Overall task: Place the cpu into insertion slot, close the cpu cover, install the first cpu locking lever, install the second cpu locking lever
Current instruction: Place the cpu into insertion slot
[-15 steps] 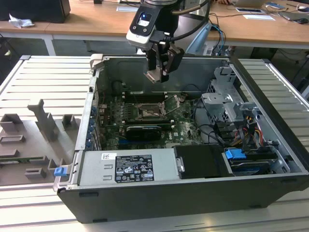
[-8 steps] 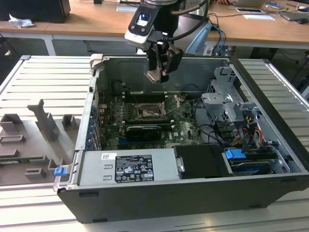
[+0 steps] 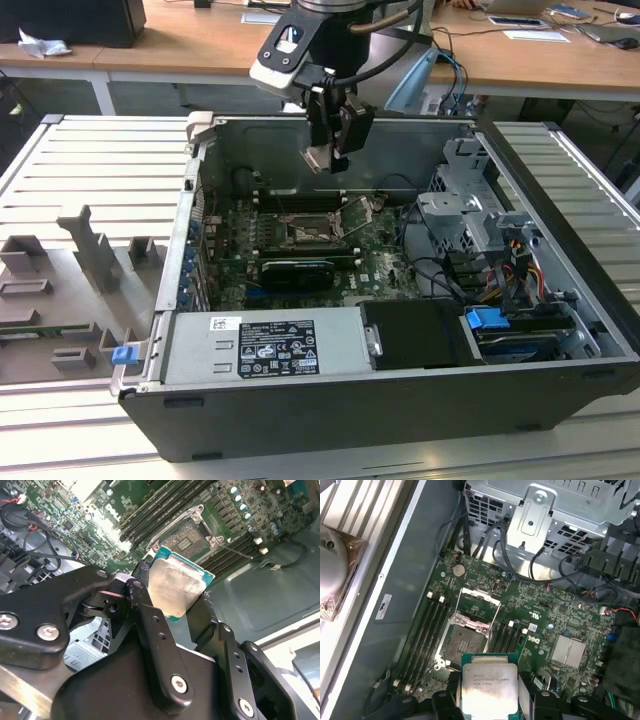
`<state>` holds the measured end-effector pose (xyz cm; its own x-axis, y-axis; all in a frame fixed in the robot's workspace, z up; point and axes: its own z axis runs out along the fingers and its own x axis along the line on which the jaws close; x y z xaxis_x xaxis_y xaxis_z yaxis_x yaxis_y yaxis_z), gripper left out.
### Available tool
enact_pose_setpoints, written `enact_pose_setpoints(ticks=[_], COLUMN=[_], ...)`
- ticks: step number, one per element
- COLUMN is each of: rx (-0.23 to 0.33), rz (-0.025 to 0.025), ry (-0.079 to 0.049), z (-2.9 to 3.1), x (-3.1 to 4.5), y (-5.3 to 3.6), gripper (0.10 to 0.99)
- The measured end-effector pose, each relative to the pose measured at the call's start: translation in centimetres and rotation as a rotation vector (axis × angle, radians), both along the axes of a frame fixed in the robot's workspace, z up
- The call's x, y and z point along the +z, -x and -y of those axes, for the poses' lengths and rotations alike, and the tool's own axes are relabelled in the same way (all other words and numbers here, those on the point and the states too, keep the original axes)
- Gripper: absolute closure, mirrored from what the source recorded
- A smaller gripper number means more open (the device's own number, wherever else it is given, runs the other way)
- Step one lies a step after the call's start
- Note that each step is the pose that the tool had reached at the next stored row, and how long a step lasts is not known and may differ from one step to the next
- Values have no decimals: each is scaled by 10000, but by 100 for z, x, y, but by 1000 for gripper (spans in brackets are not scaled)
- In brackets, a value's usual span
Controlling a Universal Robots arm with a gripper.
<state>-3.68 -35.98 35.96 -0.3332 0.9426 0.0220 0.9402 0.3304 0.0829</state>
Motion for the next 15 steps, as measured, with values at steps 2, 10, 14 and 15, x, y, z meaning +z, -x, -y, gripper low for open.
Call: enact_pose_setpoints(ticks=[2,10,14,15], rx=[-62,-156,-209,-221], rz=[-7,-27,-44,-48], ry=[1,0,1,0], z=[0,0,0,0], x=[-2,-15,-23,-25], y=[0,0,0,0], gripper=[545,545,545,545])
